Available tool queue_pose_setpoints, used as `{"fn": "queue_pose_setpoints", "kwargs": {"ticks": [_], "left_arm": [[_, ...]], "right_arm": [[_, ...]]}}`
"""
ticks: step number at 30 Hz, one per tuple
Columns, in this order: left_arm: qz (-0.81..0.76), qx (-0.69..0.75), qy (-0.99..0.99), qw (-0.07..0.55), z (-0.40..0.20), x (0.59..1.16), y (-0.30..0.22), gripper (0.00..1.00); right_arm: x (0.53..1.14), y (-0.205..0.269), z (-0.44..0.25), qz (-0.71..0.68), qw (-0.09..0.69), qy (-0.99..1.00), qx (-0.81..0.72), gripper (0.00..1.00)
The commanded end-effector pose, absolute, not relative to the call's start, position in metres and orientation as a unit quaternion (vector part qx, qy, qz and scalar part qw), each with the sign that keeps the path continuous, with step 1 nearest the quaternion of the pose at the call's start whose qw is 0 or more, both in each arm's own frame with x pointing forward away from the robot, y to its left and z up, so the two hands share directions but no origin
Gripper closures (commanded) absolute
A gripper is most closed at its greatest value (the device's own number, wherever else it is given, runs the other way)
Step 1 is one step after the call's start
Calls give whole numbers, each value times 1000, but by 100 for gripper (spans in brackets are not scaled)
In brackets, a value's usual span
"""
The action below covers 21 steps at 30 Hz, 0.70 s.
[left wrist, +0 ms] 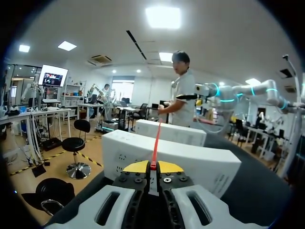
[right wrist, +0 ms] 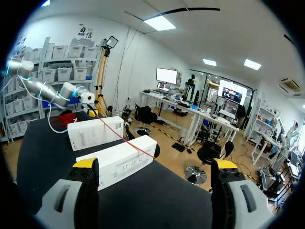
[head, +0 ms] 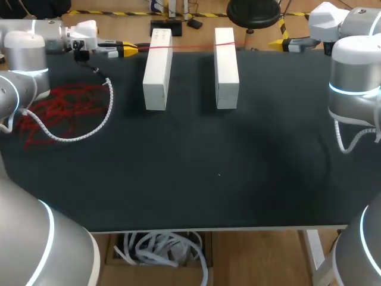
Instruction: Grab the tape and strap the tape.
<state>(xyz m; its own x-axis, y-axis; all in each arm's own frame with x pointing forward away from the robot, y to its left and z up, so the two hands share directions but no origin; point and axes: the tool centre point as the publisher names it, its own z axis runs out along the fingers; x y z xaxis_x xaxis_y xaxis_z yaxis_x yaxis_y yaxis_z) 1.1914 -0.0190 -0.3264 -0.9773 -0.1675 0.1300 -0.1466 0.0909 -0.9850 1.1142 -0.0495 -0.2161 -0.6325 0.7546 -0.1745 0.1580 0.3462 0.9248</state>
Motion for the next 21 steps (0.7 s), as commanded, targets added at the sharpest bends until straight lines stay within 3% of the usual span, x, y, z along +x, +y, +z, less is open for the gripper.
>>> {"fn": "queue_pose_setpoints", "kwargs": {"ticks": [1, 21], "left_arm": [[-670, -91, 737, -8, -330, 1197, -18, 100], [-695, -81, 715, 6, -278, 1171, -22, 100]], "right_arm": [[1114, -50, -216, 487, 306, 761, 300, 0], [1114, -50, -216, 487, 306, 761, 300, 0]]}}
